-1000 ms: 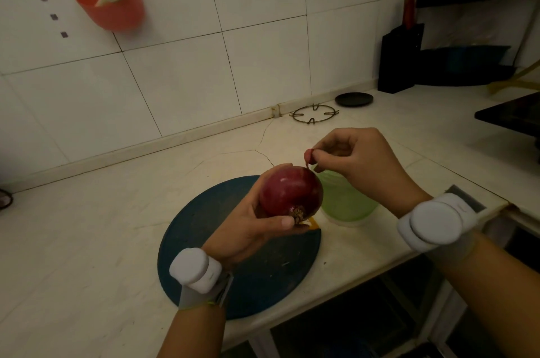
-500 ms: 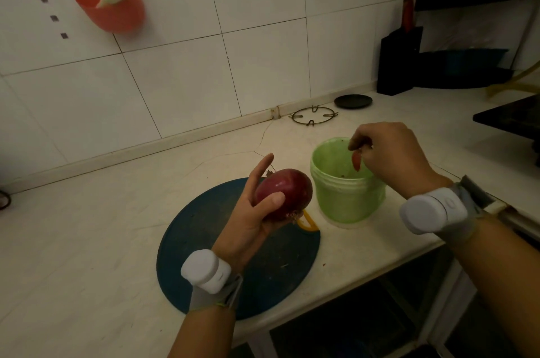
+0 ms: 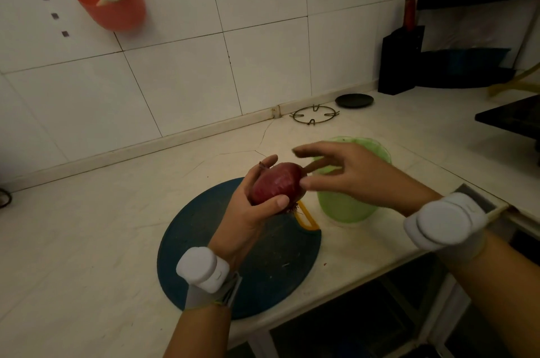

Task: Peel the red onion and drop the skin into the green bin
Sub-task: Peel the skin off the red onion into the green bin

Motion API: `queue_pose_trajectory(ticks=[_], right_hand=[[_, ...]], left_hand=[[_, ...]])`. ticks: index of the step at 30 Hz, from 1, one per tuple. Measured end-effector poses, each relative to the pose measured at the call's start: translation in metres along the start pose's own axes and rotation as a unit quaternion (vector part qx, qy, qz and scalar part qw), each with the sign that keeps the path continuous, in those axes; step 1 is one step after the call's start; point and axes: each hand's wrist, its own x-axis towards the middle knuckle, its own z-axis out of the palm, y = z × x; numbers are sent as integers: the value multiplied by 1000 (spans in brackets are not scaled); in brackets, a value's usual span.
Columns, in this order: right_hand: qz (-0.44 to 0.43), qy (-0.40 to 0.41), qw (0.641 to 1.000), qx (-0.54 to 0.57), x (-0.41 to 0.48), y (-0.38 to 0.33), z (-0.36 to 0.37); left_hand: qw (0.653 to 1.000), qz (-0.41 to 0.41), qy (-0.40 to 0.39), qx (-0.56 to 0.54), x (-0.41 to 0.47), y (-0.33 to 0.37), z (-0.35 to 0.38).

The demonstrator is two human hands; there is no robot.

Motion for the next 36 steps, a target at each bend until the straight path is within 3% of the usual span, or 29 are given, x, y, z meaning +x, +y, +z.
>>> queue_pose_trajectory(ticks=[17, 28, 36], right_hand=[[-70, -10, 993, -99, -8, -18, 10], [-51, 14, 997, -62, -10, -18, 11], [-43, -12, 998, -38, -11, -15, 9]], left_hand=[[997, 24, -19, 74, -7, 4, -4], [995, 34, -16, 90, -8, 5, -4], [995, 33, -23, 94, -9, 4, -4]])
